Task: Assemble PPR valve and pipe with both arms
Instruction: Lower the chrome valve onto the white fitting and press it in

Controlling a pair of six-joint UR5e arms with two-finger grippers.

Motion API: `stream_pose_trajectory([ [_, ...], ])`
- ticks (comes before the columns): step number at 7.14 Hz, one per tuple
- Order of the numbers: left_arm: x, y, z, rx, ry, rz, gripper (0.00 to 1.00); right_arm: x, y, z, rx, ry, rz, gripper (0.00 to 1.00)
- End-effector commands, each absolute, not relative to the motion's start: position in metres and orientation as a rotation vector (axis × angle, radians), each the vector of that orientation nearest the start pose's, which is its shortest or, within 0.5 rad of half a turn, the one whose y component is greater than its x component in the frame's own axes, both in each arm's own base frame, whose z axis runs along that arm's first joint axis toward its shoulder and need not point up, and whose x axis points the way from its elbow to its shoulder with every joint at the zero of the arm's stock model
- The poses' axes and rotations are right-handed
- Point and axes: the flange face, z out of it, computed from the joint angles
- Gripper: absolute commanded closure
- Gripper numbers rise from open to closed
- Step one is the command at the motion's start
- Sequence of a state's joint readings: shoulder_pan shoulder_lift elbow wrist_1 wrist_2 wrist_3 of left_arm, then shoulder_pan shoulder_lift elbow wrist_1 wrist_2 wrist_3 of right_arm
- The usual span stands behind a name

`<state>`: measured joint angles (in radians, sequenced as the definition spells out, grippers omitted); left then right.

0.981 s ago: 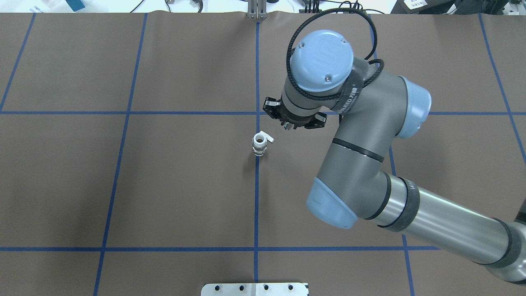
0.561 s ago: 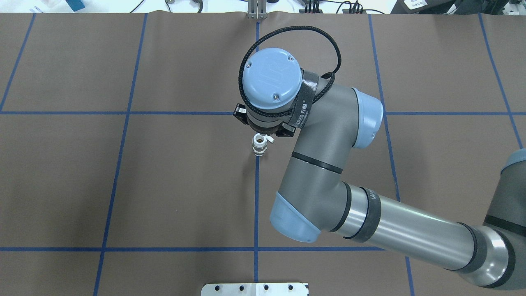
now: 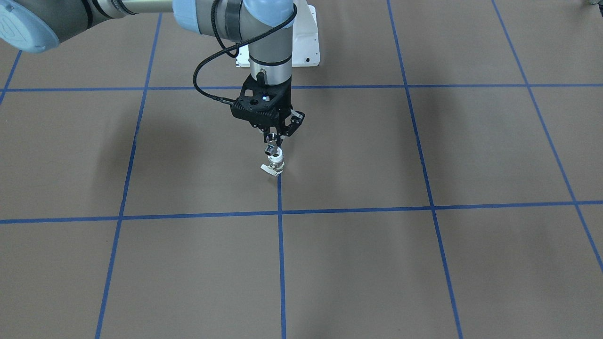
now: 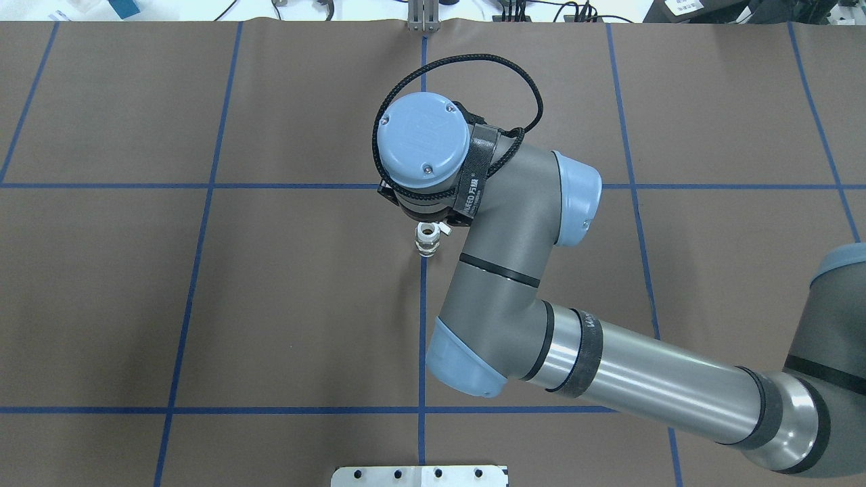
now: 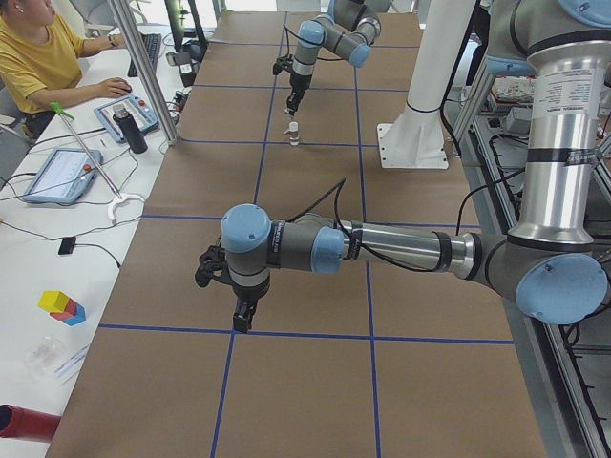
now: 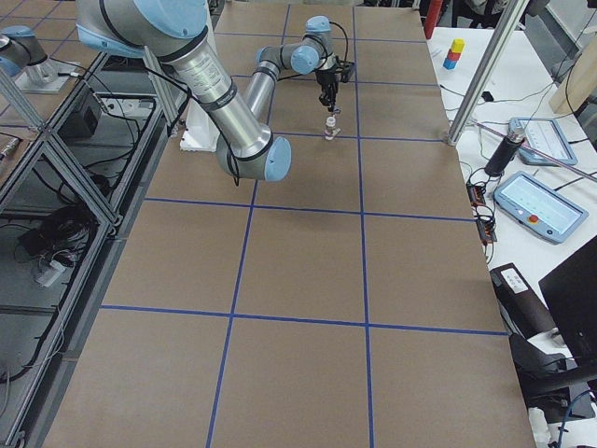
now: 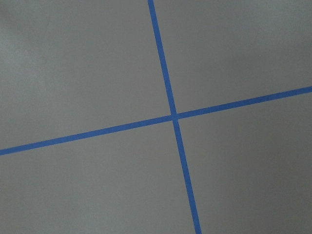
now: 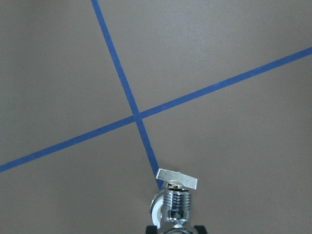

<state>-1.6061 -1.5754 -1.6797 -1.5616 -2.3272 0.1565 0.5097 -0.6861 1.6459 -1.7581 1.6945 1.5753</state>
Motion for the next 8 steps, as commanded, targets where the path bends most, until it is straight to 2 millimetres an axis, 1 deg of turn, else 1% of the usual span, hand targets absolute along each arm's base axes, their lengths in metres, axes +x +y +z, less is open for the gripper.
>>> stream_pose_trajectory([
  [1,-0.0825,-0.4957,0.6047,0.171,0.743,0.155,0.0,-0.5576,-0.4427,0.116,0.081,-0.8,0.429,1.0],
  [2,-0.0825,-0.4957,0.6047,0.171,0.743,0.155,0.0,-0.5649,-0.4442,0.1212,0.08,-0.798,0.426,1.0],
  [3,-0.0818,-0.4965,0.604,0.172,0.743,0.157,0.0,-0.5661,-0.4436,0.124,0.078,-0.794,0.425,1.0],
  [7,-0.0818,-0.4966,0.6038,0.174,0.743,0.157,0.0,-0.5639,-0.4412,0.1215,0.08,-0.8,0.422,1.0],
  [8,-0.081,-0.4968,0.6038,0.173,0.743,0.159,0.0,-0.564,-0.4413,0.1236,0.079,-0.797,0.422,1.0],
])
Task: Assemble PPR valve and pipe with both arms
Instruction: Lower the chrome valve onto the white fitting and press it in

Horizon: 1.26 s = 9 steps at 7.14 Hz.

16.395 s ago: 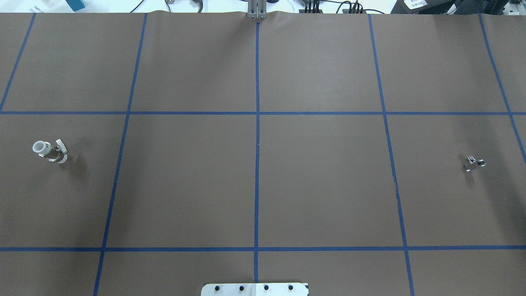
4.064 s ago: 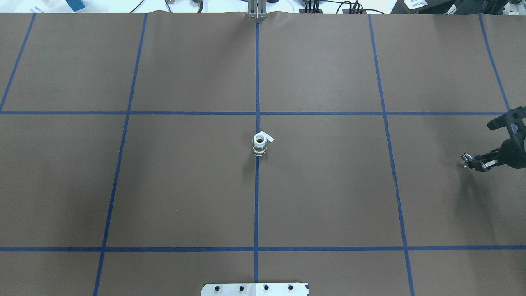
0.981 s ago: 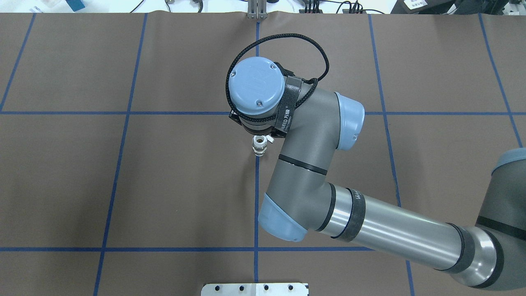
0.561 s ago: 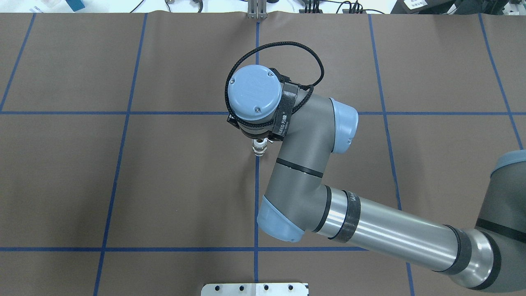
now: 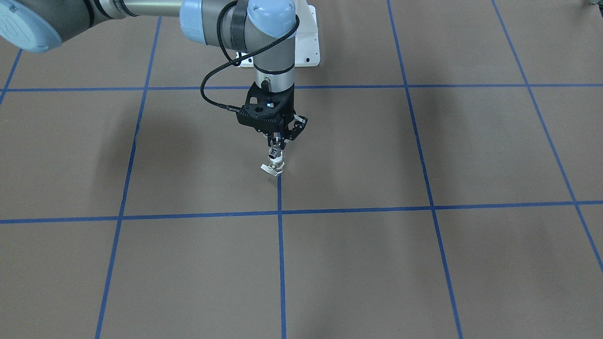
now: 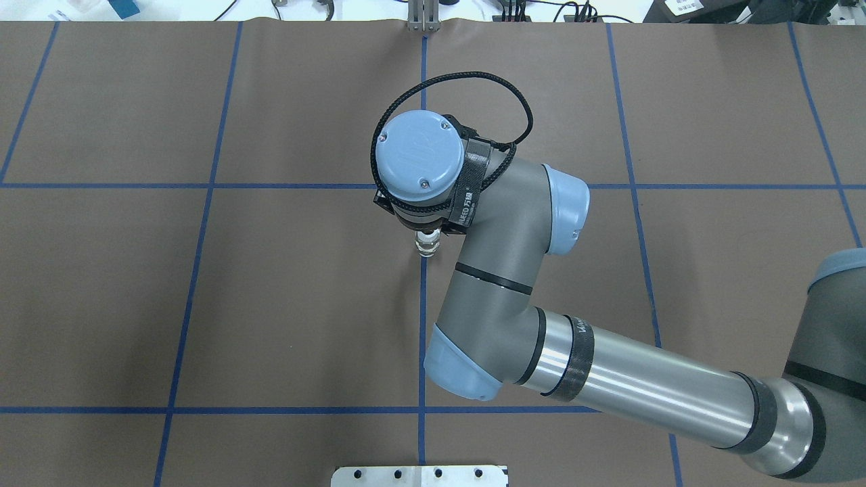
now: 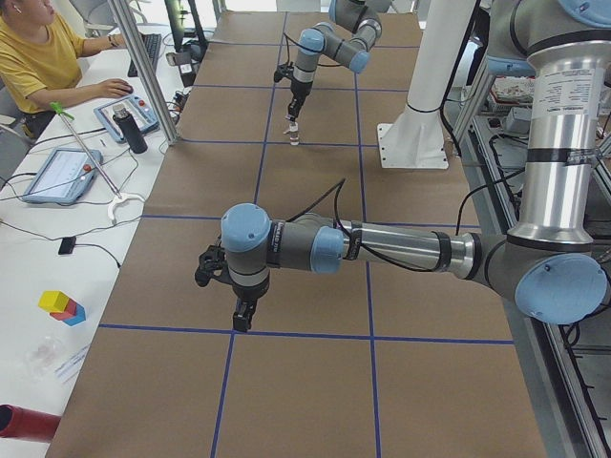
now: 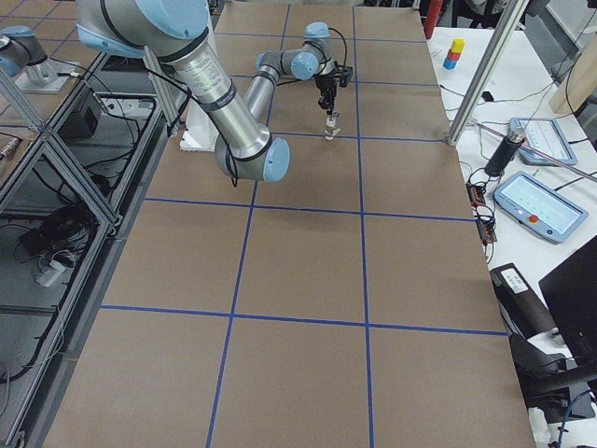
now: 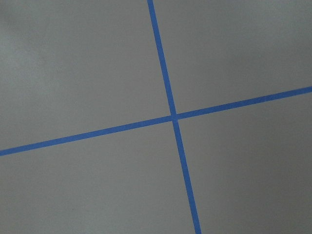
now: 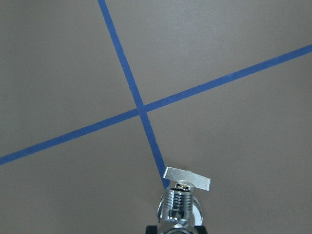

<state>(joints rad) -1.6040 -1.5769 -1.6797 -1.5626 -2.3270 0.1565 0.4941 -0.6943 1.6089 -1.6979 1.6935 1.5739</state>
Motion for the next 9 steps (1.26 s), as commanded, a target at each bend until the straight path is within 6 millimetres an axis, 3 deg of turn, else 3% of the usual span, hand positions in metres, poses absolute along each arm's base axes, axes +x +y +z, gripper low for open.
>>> stream_pose_trajectory([
  [1,-0.081,-0.4968,0.6038,0.173,0.743,0.157,0.0,-0.5649,-0.4417,0.1259,0.078,-0.792,0.421,1.0],
  [5,-0.0803,-0.4976,0.6031,0.173,0.744,0.158,0.0,-0.5668,-0.4426,0.1324,0.077,-0.782,0.415,1.0],
  [6,-0.0803,-0.4982,0.6023,0.174,0.743,0.157,0.0,-0.5668,-0.4426,0.1324,0.077,-0.782,0.413,0.93],
  [7,-0.0803,-0.4976,0.603,0.172,0.744,0.156,0.0,-0.5674,-0.4419,0.1324,0.079,-0.781,0.41,0.33],
  [8,-0.0803,-0.4976,0.6031,0.172,0.744,0.156,0.0,-0.5695,-0.4403,0.1341,0.087,-0.776,0.406,0.01],
  [9,-0.0803,-0.4976,0.6031,0.172,0.744,0.156,0.0,-0.5695,-0.4399,0.1336,0.094,-0.776,0.406,0.01],
])
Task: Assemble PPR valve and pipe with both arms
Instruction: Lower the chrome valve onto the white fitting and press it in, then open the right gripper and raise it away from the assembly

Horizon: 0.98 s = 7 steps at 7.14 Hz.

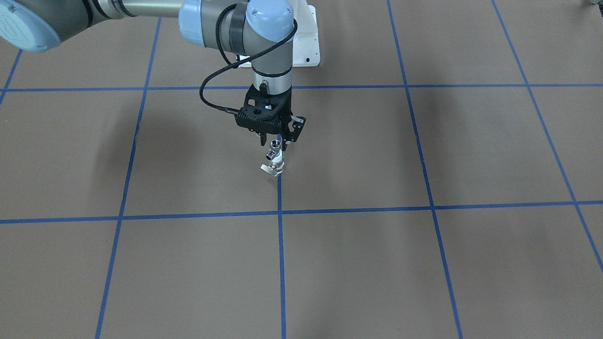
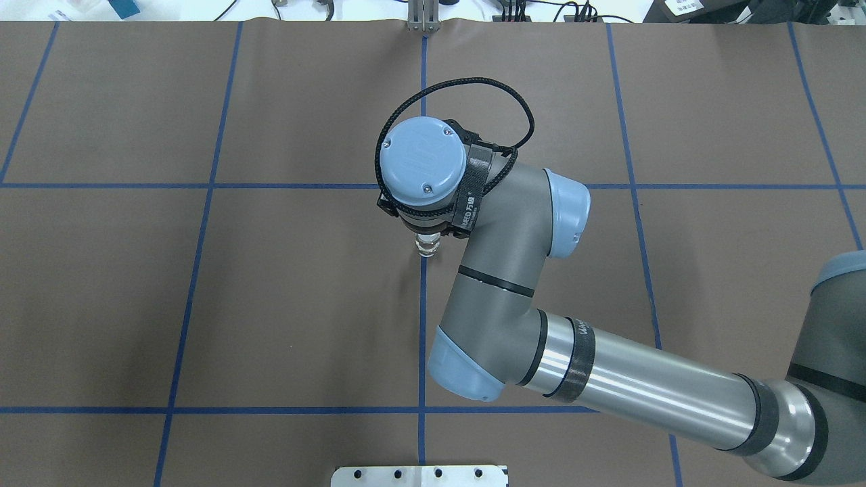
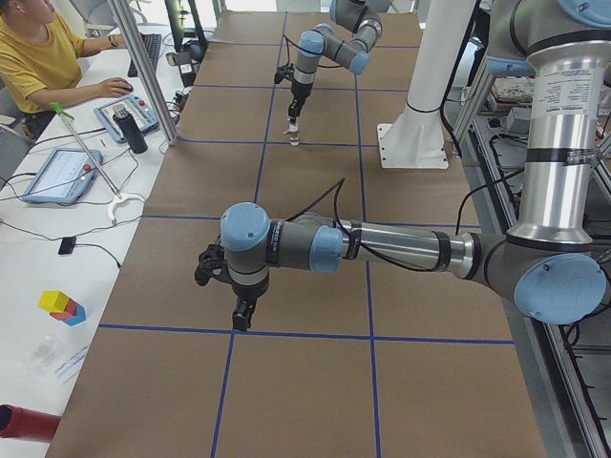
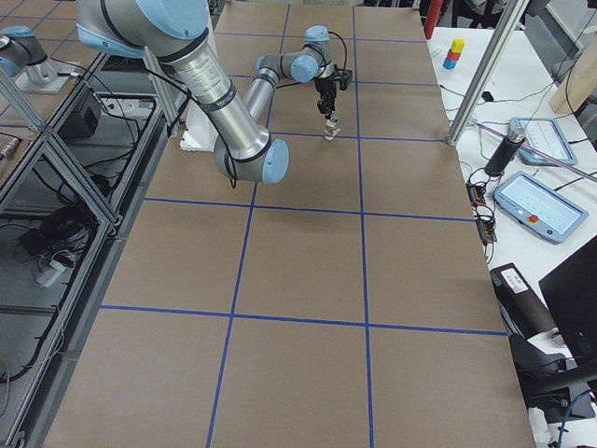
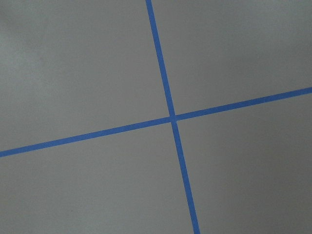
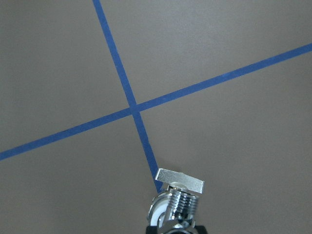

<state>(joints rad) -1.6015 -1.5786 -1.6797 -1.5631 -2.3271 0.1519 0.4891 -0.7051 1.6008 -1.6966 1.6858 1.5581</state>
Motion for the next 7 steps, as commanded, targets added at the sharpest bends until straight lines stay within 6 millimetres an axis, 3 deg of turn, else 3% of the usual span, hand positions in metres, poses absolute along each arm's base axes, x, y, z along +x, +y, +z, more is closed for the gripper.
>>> stream_pose_trajectory([
  [1,-0.08,-0.498,0.603,0.172,0.745,0.156,0.0,-0.569,-0.44,0.131,0.095,-0.78,0.406,0.01],
  [2,-0.08,-0.498,0.604,0.171,0.744,0.156,0.0,-0.564,-0.439,0.122,0.104,-0.797,0.397,0.01],
  [4,-0.08,-0.493,0.61,0.159,0.747,0.152,0.0,-0.514,-0.484,0.114,0.105,-0.825,0.368,0.0],
  [6,-0.078,-0.487,0.619,0.136,0.769,0.138,0.0,-0.426,-0.546,0.115,0.075,-0.878,0.331,0.0],
  [7,-0.078,-0.484,0.622,0.129,0.768,0.134,0.0,-0.367,-0.58,0.143,0.071,-0.883,0.285,0.0],
])
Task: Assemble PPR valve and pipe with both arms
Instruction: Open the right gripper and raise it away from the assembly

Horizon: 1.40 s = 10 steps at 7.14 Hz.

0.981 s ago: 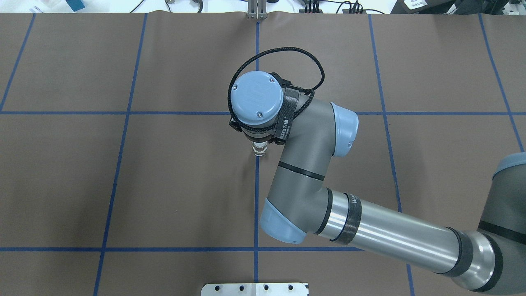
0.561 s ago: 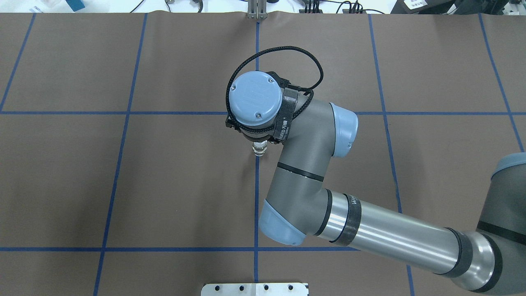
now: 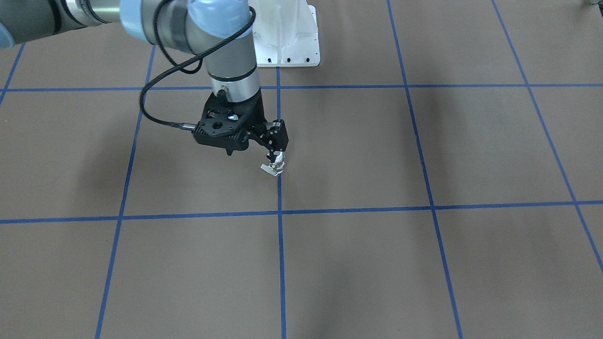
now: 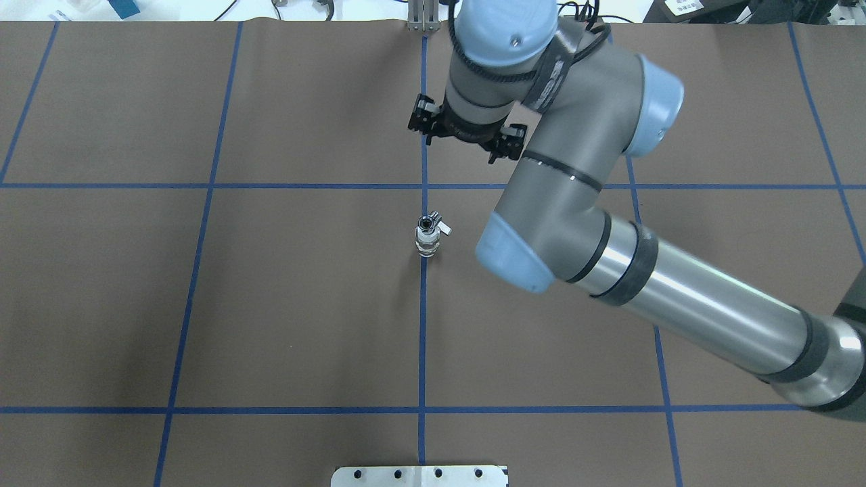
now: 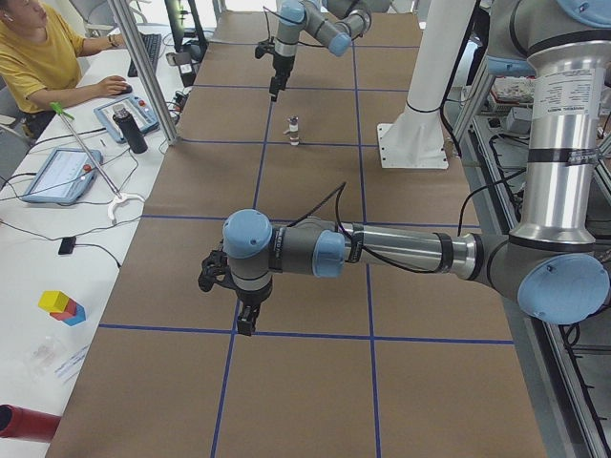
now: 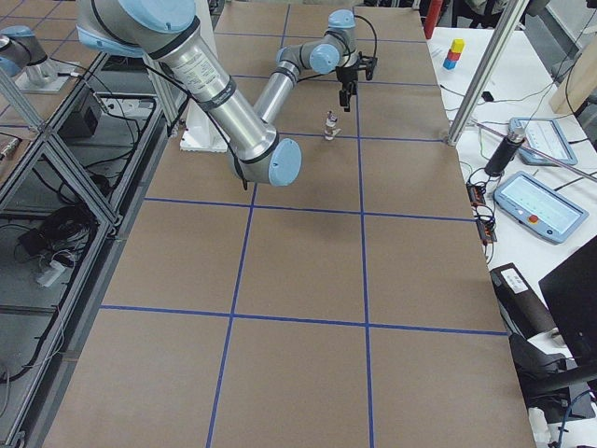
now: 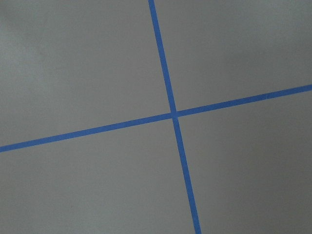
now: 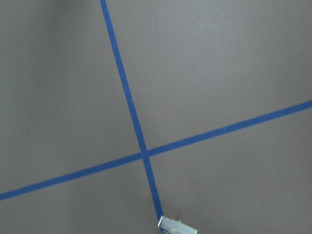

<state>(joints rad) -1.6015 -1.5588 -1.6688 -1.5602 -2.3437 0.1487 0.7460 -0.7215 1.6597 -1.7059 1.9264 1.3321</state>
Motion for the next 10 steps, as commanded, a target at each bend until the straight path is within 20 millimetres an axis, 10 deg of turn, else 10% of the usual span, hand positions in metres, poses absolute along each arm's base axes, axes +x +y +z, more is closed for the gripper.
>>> stream_pose_trajectory([
  [1,-0.077,-0.473,0.638,0.105,0.779,0.131,0.0,-0.303,-0.604,0.179,0.1,-0.879,0.206,0.0],
  [5,-0.079,-0.468,0.633,0.125,0.784,0.132,0.0,-0.114,-0.628,0.374,0.18,-0.752,-0.113,0.0],
  [7,-0.081,-0.465,0.629,0.134,0.741,0.139,0.0,-0.056,-0.596,0.485,0.132,-0.753,-0.258,0.0],
  [10,-0.08,-0.451,0.628,0.135,0.747,0.144,0.0,-0.002,-0.489,0.631,0.144,-0.729,-0.301,0.0],
])
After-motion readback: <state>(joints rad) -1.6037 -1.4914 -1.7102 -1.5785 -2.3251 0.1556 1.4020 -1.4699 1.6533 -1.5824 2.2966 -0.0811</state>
